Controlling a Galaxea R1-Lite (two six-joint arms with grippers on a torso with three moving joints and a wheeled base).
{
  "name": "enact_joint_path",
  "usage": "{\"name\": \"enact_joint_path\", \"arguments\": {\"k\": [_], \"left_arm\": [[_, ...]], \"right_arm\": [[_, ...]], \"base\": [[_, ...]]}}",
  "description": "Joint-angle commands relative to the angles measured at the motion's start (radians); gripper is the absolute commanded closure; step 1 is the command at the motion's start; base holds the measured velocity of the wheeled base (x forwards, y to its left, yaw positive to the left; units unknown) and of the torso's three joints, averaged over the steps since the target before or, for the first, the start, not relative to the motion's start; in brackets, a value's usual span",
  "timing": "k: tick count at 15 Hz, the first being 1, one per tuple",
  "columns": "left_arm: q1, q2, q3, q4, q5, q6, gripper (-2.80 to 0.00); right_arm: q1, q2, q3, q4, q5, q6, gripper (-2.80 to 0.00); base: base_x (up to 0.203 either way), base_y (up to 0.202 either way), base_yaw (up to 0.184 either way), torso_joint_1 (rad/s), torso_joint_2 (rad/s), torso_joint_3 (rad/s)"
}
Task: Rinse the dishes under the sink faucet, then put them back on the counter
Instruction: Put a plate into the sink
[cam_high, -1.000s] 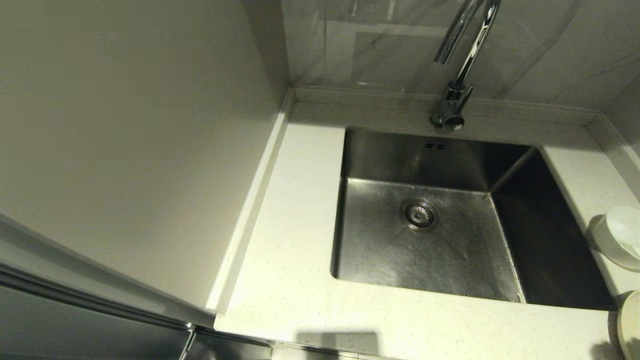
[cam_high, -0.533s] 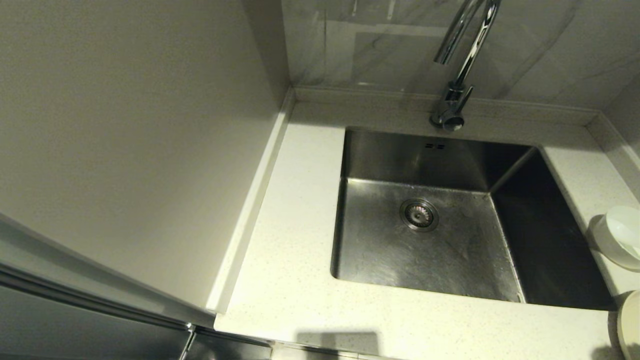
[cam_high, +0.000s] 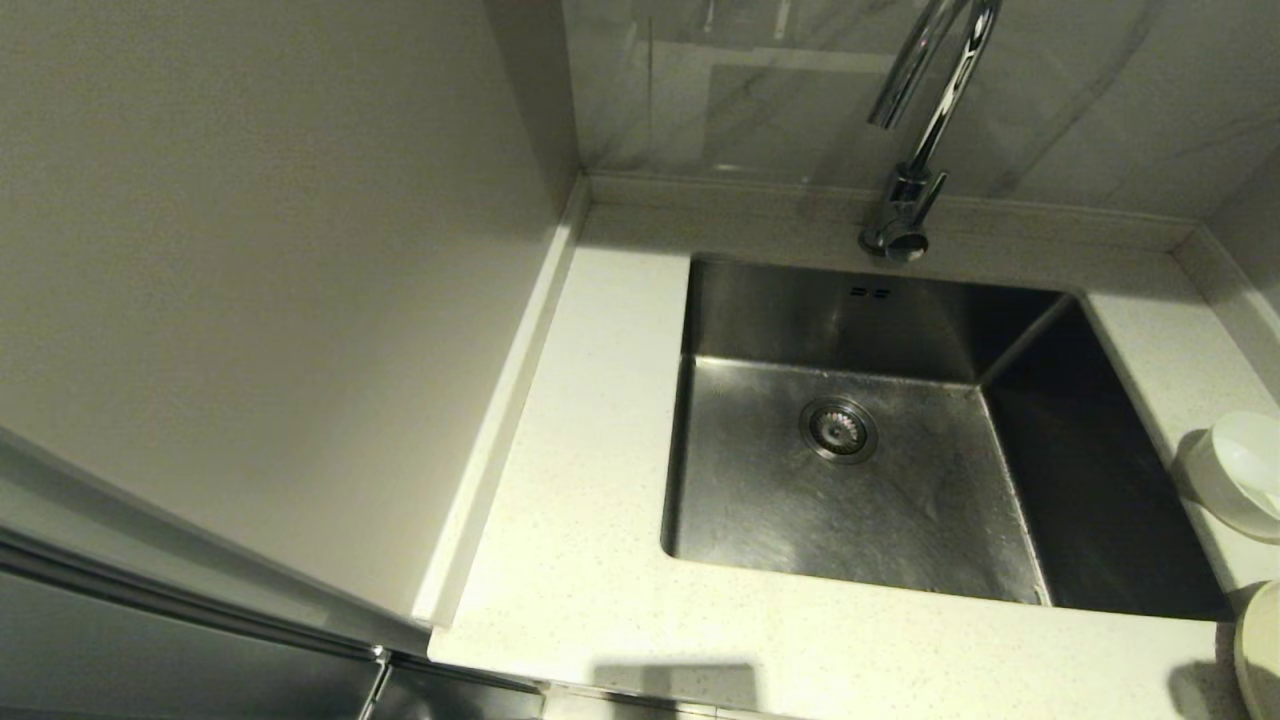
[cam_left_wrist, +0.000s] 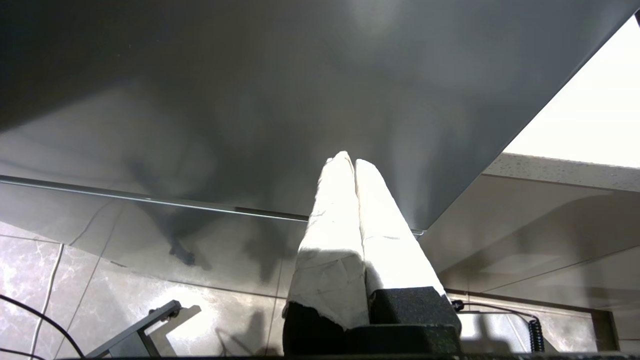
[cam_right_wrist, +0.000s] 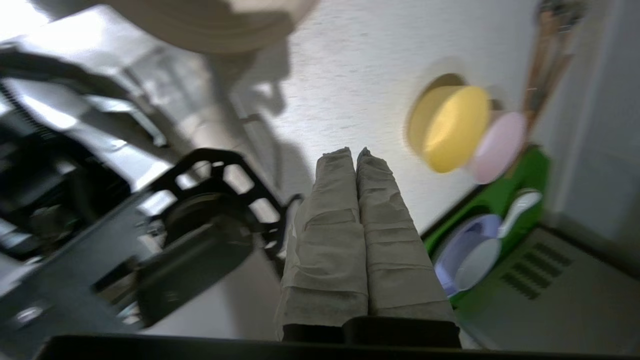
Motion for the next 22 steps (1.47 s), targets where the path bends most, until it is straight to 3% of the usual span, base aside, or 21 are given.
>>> {"name": "enact_joint_path", "arguments": {"k": [1,3,5,9,10,11,22], "left_arm": [[0.0,-0.003,0.0,0.0,0.0,-0.001,0.0],[0.0,-0.003,0.0,0.0,0.0,-0.001,0.0],[0.0,-0.003,0.0,0.0,0.0,-0.001,0.0],[0.0,-0.003,0.0,0.0,0.0,-0.001,0.0],[0.0,-0.003,0.0,0.0,0.0,-0.001,0.0],[0.0,-0.003,0.0,0.0,0.0,-0.001,0.0],[0.0,-0.003,0.0,0.0,0.0,-0.001,0.0]], "right_arm": [[0.0,0.078,-0.032,-0.002,0.075,0.013,0.0],[0.0,0.114,-0.063,-0.062,0.211,0.016,0.0],[-0.001,0.15,-0.064,-0.145,0.288,0.04,0.0],[-0.043,0.22,-0.014,-0.273,0.304,0.086,0.0],[-0.053,0.239,0.007,-0.302,0.301,0.086,-0.53],[-0.06,0.256,0.02,-0.33,0.294,0.088,-2.8],[-0.076,0.399,0.07,-0.502,0.298,0.093,-2.8]], "base": [[0.0,0.0,0.0,0.0,0.0,0.0],[0.0,0.0,0.0,0.0,0.0,0.0],[0.0,0.0,0.0,0.0,0.0,0.0],[0.0,0.0,0.0,0.0,0.0,0.0],[0.0,0.0,0.0,0.0,0.0,0.0],[0.0,0.0,0.0,0.0,0.0,0.0],[0.0,0.0,0.0,0.0,0.0,0.0]]}}
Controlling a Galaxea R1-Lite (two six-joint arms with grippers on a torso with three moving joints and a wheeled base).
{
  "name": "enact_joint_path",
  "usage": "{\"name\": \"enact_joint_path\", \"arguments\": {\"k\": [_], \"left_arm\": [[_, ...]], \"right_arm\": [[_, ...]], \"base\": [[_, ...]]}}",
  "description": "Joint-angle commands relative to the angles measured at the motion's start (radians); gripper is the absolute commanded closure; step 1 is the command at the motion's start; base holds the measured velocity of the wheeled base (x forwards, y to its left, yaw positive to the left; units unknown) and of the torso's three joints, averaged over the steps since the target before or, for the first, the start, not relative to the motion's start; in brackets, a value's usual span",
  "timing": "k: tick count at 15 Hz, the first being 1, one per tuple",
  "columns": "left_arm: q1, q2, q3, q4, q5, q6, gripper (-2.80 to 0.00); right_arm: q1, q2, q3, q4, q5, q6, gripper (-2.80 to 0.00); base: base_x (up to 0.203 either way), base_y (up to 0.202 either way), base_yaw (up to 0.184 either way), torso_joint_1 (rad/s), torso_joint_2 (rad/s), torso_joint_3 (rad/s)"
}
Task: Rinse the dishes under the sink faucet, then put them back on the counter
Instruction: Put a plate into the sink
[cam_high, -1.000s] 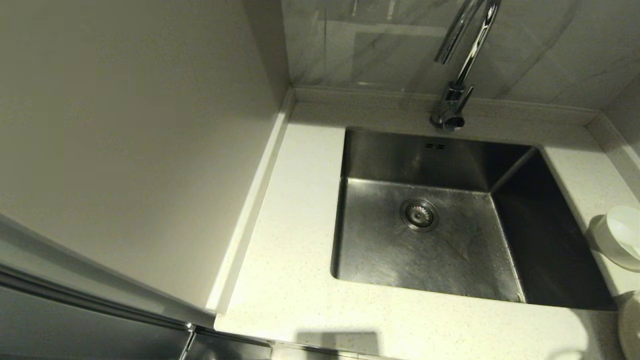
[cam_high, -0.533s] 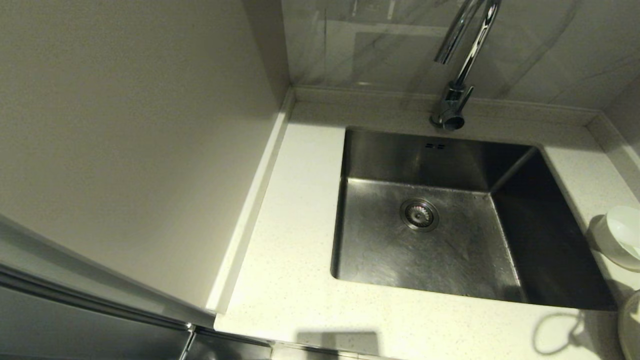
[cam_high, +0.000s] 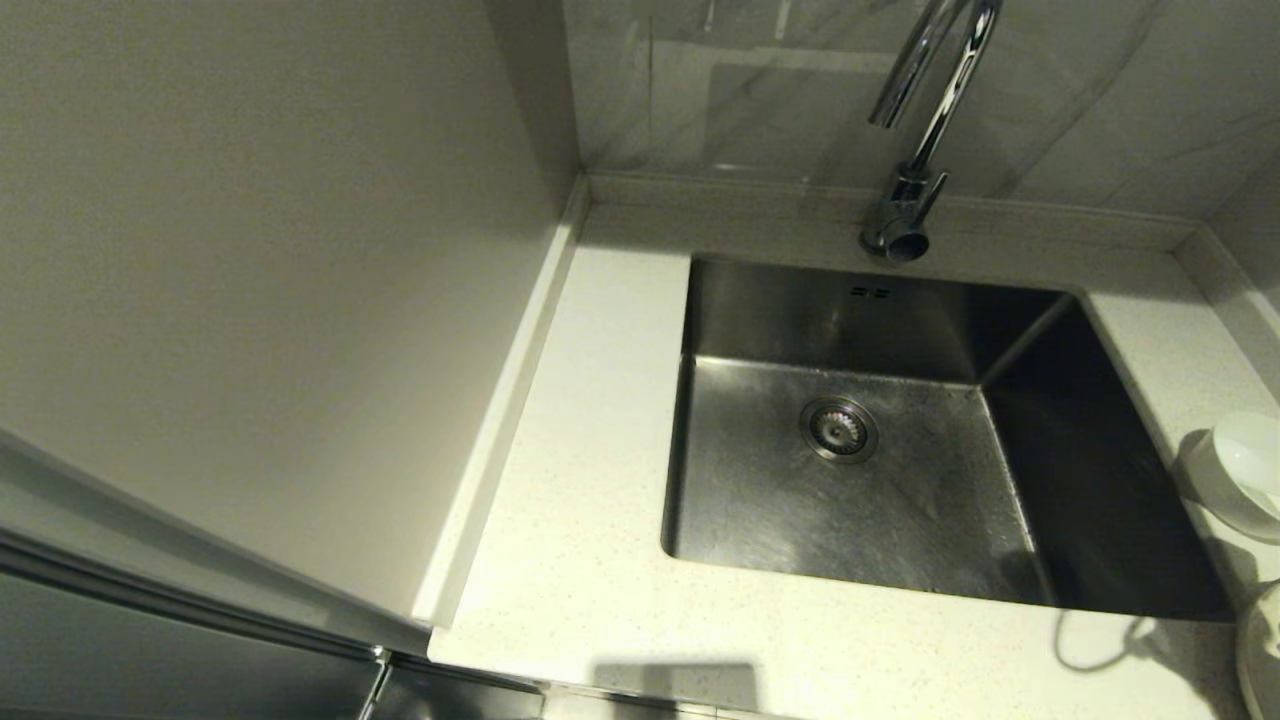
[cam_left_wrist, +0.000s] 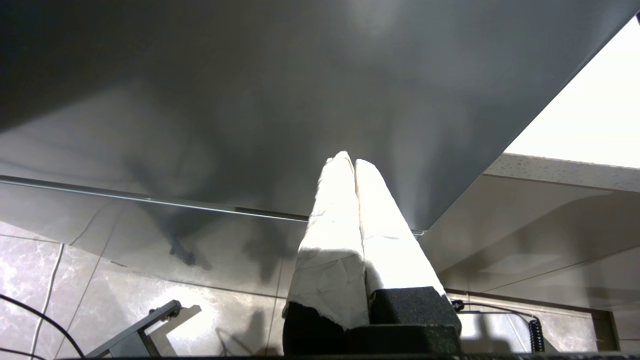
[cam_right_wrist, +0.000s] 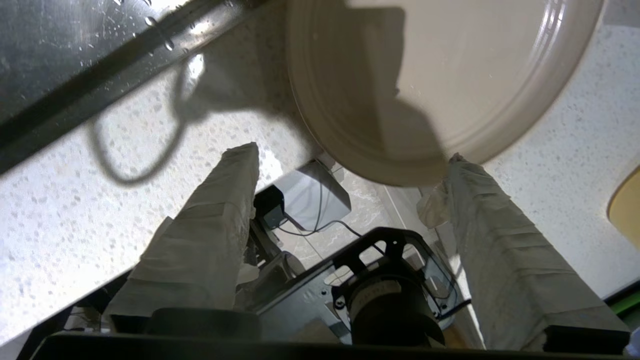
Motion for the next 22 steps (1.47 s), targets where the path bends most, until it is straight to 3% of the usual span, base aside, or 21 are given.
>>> {"name": "enact_joint_path", "arguments": {"k": [1,6,12,22], "left_arm": [[0.0,-0.003,0.0,-0.001,0.0,-0.001,0.0],[0.0,-0.003,0.0,-0.001,0.0,-0.001,0.0],[0.0,-0.003,0.0,-0.001,0.0,-0.001,0.0],[0.0,-0.003,0.0,-0.001,0.0,-0.001,0.0]], "right_arm": [[-0.001,0.064,0.0,-0.018,-0.004,0.004,-2.8],[-0.003,0.186,0.009,-0.138,-0.03,0.065,-2.8],[-0.068,0.267,0.008,-0.227,-0.043,0.051,-2.8],[-0.104,0.352,-0.006,-0.282,-0.043,0.036,-2.8]], "base": [[0.0,0.0,0.0,0.0,0.0,0.0],[0.0,0.0,0.0,0.0,0.0,0.0],[0.0,0.0,0.0,0.0,0.0,0.0],[0.0,0.0,0.0,0.0,0.0,0.0]]}}
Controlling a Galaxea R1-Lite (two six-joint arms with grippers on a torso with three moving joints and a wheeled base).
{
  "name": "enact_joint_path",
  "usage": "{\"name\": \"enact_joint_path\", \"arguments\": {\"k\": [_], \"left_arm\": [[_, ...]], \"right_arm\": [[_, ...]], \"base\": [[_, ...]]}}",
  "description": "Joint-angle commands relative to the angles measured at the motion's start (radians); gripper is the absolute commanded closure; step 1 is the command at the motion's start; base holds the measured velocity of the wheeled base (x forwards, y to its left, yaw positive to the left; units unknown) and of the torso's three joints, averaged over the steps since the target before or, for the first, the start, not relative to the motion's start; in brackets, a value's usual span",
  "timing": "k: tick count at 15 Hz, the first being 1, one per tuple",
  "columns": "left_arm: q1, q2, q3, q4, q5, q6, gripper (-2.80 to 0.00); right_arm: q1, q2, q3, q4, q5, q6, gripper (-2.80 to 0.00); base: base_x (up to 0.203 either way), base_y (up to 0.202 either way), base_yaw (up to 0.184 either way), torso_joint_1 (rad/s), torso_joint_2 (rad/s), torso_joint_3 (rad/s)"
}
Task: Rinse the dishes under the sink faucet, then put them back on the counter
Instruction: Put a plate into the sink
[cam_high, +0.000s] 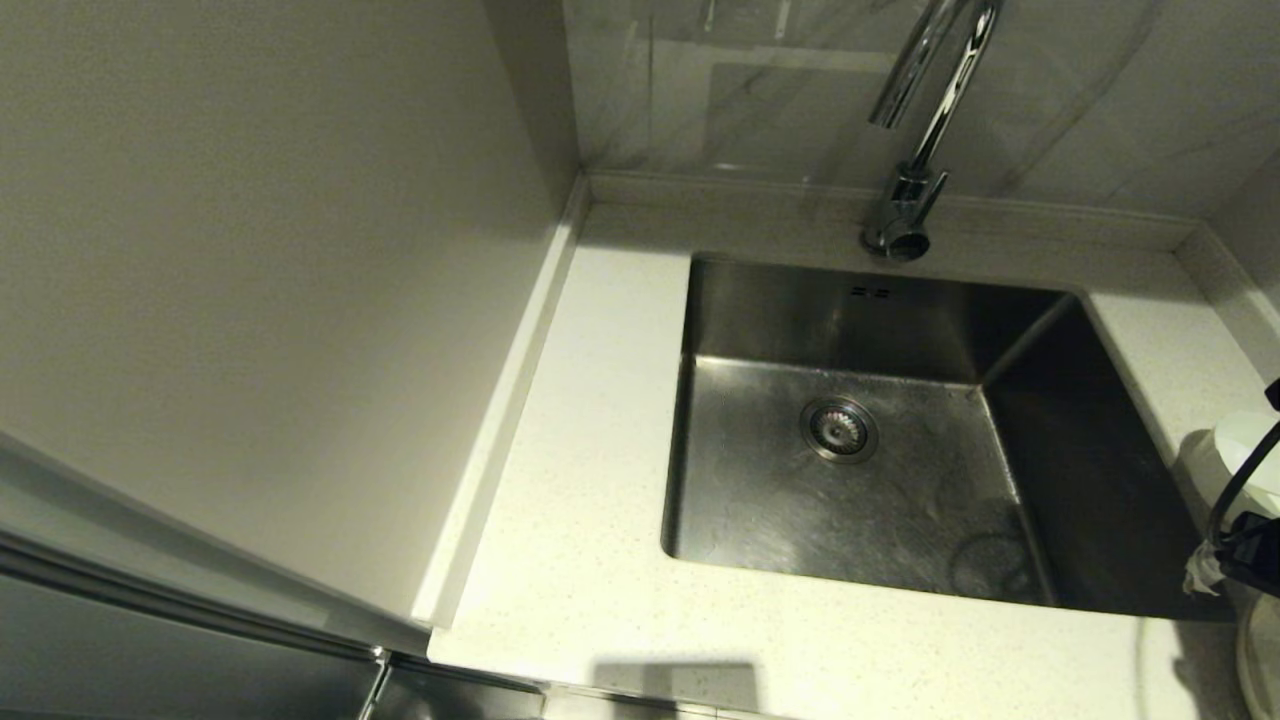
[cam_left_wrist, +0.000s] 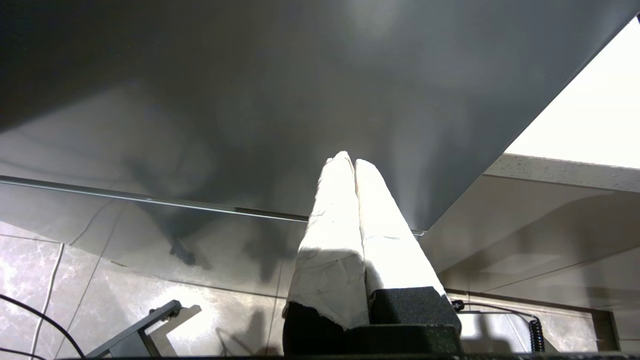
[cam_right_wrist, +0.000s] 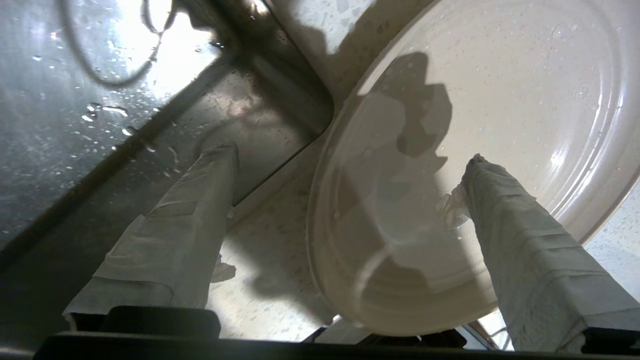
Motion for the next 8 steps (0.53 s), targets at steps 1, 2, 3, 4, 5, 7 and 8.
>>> {"name": "enact_joint_path", "arguments": {"k": [1,2,3,4,5,7,8], "left_arm": [[0.0,-0.003,0.0,0.0,0.001,-0.001,0.0],[0.0,-0.003,0.0,0.0,0.001,-0.001,0.0],[0.0,-0.003,0.0,0.0,0.001,-0.001,0.0],[0.0,-0.003,0.0,0.0,0.001,-0.001,0.0],[0.0,-0.003,0.0,0.0,0.001,-0.001,0.0],[0.0,-0.003,0.0,0.0,0.001,-0.001,0.0],[0.0,-0.003,0.0,0.0,0.001,-0.001,0.0]], "right_arm": [[-0.013,0.02,-0.001,-0.007,-0.002,-0.002,-2.8],[-0.015,0.022,0.0,-0.022,-0.002,-0.004,-1.4],[-0.021,0.024,0.0,-0.024,-0.002,-0.014,0.0],[-0.024,0.026,0.002,-0.026,-0.002,-0.021,0.0],[-0.025,0.026,0.003,-0.027,-0.002,-0.024,0.0],[-0.026,0.031,0.005,-0.027,-0.002,-0.023,0.0],[-0.027,0.031,0.007,-0.027,-0.002,-0.022,0.0]], "base": [[0.0,0.0,0.0,0.0,0.0,0.0],[0.0,0.0,0.0,0.0,0.0,0.0],[0.0,0.0,0.0,0.0,0.0,0.0],[0.0,0.0,0.0,0.0,0.0,0.0],[0.0,0.0,0.0,0.0,0.0,0.0],[0.0,0.0,0.0,0.0,0.0,0.0],[0.0,0.0,0.0,0.0,0.0,0.0]]}}
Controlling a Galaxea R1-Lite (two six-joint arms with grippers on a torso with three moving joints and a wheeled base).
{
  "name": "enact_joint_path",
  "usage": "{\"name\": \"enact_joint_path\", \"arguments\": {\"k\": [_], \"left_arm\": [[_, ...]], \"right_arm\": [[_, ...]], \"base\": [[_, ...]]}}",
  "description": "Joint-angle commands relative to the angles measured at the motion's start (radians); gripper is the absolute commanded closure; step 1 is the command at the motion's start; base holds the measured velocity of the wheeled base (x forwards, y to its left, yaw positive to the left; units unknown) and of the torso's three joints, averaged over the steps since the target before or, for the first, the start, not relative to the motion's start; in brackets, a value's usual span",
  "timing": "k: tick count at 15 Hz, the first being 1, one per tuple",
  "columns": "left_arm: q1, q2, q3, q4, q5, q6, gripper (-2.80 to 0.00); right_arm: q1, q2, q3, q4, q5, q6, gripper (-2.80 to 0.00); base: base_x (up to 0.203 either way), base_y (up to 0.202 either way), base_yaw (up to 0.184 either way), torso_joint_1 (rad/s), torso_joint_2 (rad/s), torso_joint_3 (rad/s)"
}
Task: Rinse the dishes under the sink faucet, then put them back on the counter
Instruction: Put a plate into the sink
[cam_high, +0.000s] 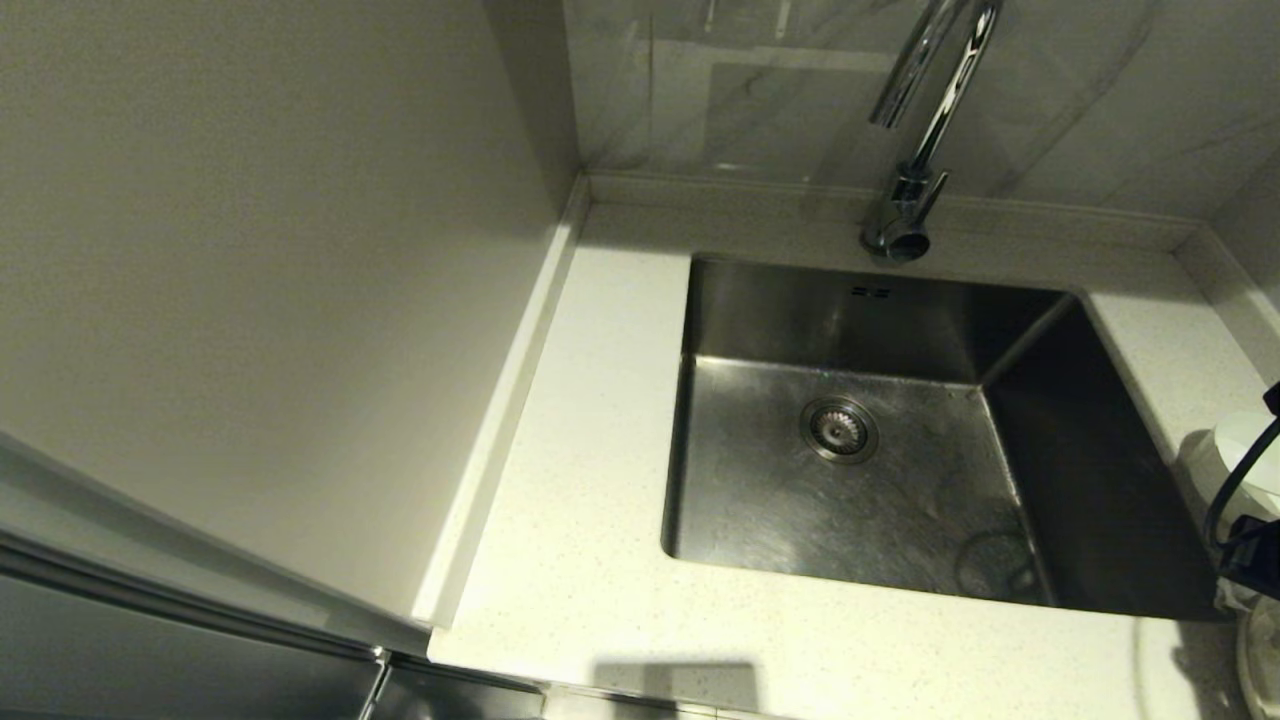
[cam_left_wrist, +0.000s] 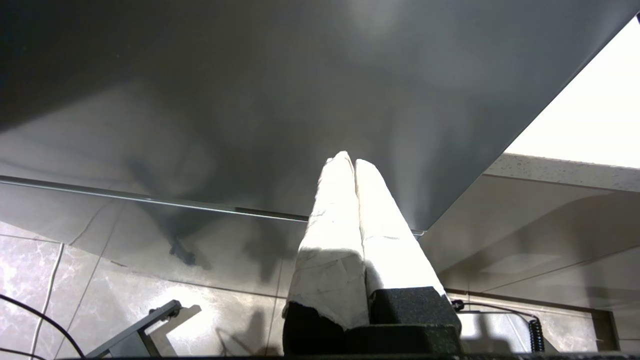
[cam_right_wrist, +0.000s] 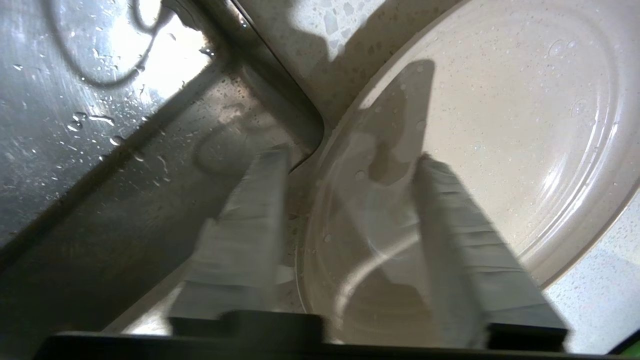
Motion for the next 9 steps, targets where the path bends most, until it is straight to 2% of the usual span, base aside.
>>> {"name": "enact_joint_path", "arguments": {"k": [1,9], "left_arm": [[0.0,-0.003,0.0,-0.001,0.0,-0.001,0.0],[0.0,-0.003,0.0,-0.001,0.0,-0.001,0.0]], "right_arm": [[-0.001,0.001,0.001,0.005,-0.002,0.004,0.0],[-0.003,-0.106,0.019,0.026,-0.019,-0.001,0.0]], "base": [[0.0,0.0,0.0,0.0,0.0,0.0],[0.0,0.0,0.0,0.0,0.0,0.0]]}}
